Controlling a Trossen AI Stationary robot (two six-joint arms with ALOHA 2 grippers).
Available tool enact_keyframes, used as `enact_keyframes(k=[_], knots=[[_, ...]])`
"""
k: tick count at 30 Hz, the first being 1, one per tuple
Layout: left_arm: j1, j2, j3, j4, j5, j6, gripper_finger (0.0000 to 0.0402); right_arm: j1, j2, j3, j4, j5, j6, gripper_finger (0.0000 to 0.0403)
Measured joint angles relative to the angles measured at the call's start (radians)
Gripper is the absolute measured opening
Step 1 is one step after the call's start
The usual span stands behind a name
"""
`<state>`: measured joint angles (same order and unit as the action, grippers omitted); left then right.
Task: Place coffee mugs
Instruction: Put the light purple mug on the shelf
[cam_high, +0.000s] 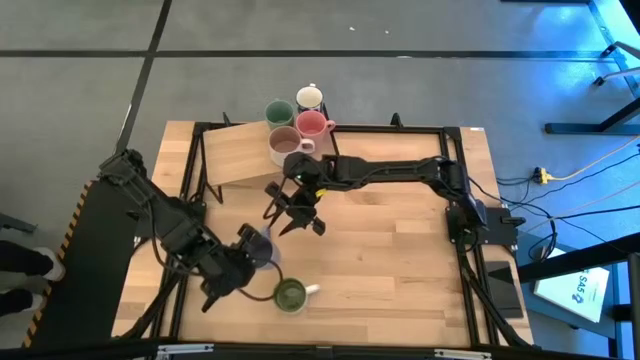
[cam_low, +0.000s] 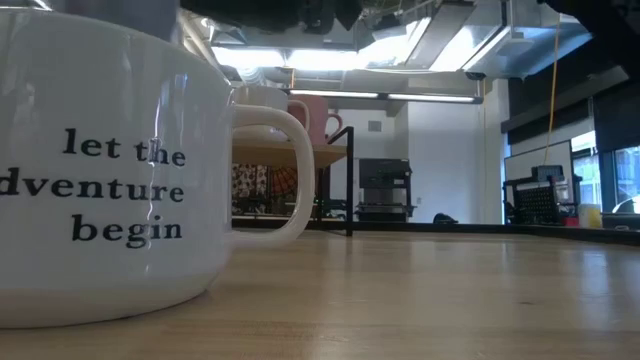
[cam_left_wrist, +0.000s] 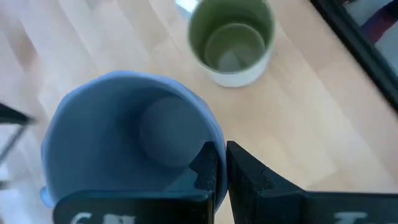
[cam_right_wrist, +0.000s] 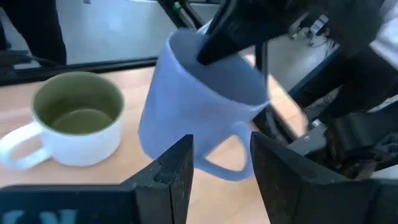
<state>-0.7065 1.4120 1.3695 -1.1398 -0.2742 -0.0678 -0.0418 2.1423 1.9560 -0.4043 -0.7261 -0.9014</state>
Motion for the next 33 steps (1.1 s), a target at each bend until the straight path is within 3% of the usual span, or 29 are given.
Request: enact_keyframes(k=[11,24,33], knots=[[0.071,0.001,0.007,0.026,0.013,0.224,0.0011,-0.005,0.022,0.000,-0.004,-0.008,-0.028,0.0147],[0.076,0.001,0.006,0.022,0.001,0.292,0.0010,-0.039,0.020,0.029,0.000,-0.027,-0.020,0.0147],[0.076,0.000,0.008,0.009,-0.048,0.297,0.0010,-0.045,0.022,0.027,-0.090,-0.069,-0.023,0.0147]])
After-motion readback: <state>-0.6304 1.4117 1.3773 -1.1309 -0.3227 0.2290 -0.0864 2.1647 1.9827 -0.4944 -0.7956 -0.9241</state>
